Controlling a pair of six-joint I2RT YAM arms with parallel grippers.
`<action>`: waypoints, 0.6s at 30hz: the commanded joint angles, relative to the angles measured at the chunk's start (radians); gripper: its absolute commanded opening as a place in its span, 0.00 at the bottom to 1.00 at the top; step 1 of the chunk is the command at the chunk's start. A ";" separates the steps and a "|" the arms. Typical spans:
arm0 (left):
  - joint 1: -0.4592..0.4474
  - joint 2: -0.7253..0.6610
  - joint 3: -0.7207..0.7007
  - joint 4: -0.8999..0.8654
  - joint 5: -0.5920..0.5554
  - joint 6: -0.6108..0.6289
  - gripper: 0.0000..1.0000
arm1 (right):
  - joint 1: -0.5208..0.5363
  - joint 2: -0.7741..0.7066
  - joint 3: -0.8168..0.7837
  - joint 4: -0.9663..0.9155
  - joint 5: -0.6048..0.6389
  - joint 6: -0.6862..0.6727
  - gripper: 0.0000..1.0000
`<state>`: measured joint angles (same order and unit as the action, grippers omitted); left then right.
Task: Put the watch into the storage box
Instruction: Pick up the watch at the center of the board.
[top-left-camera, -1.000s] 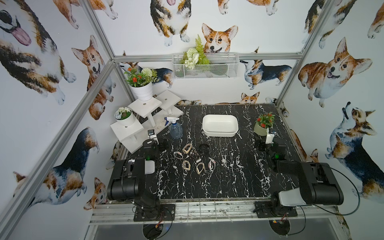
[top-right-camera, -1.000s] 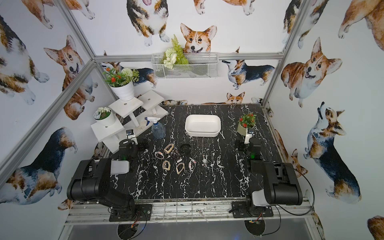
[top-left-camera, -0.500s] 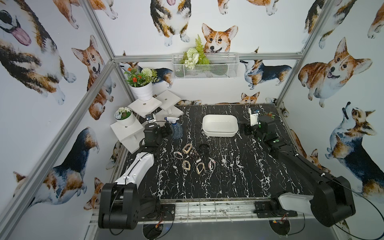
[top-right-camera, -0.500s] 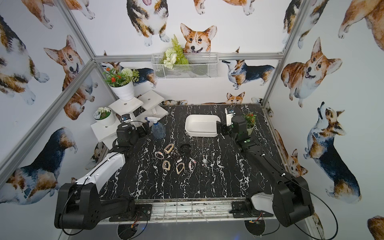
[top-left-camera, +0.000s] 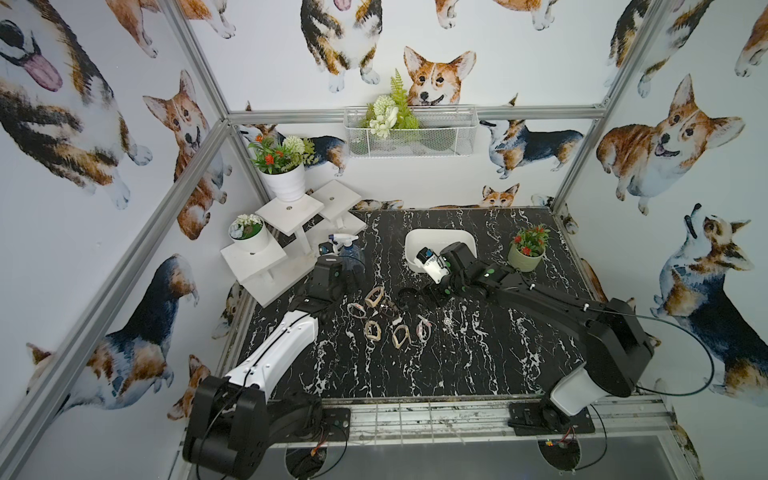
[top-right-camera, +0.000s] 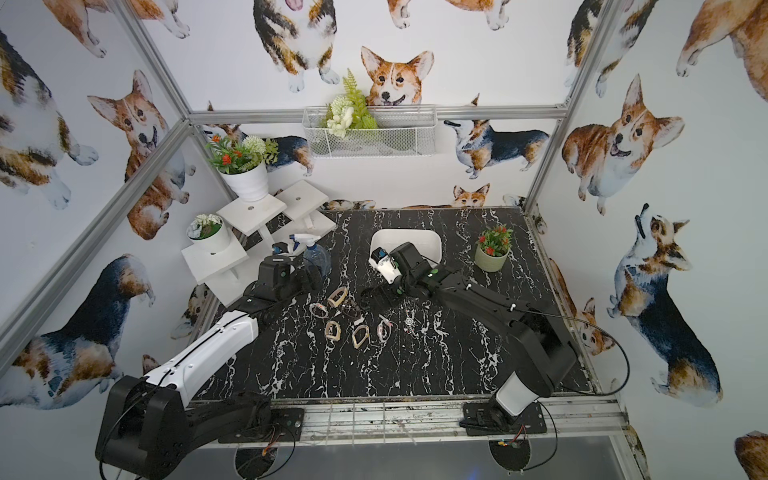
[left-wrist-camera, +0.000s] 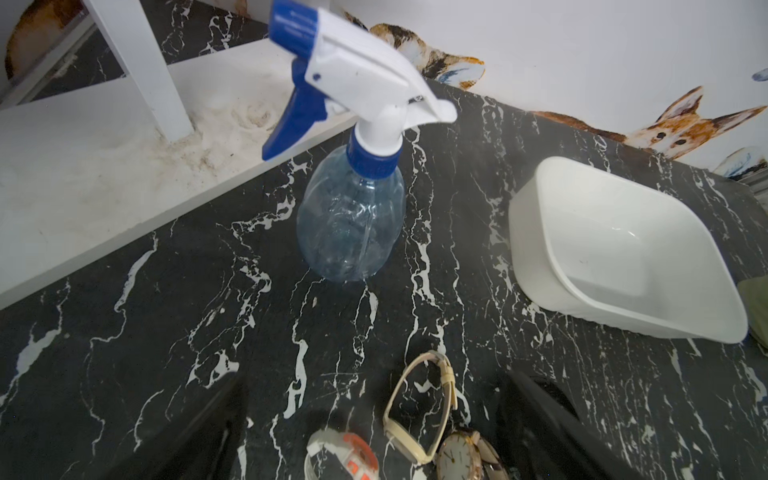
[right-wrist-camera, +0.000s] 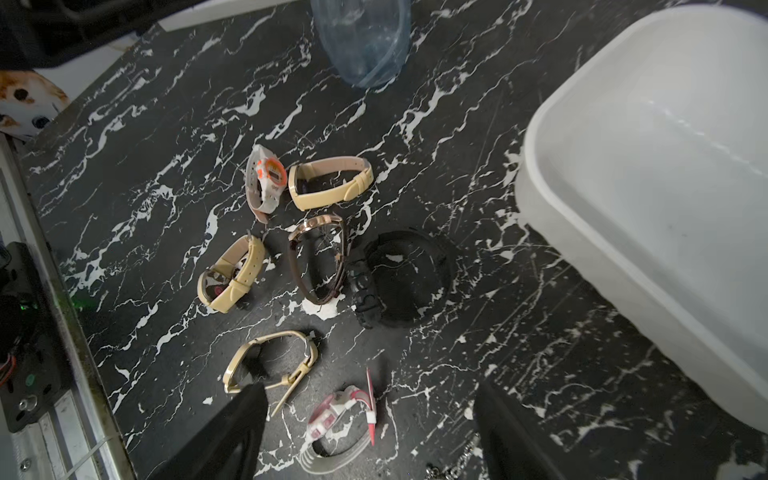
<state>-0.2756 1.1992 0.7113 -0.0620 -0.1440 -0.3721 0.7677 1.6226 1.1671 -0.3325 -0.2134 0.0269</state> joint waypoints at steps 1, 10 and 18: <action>-0.001 -0.005 -0.021 0.032 0.027 0.000 1.00 | 0.021 0.072 0.047 -0.030 -0.014 0.020 0.80; 0.001 -0.011 -0.045 0.057 0.012 0.020 1.00 | 0.033 0.232 0.175 -0.069 -0.050 0.015 0.66; 0.001 -0.011 -0.061 0.070 0.004 0.017 1.00 | 0.048 0.310 0.226 -0.089 -0.041 -0.016 0.55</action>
<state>-0.2756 1.1870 0.6521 -0.0193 -0.1314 -0.3653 0.8112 1.9179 1.3788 -0.3904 -0.2474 0.0257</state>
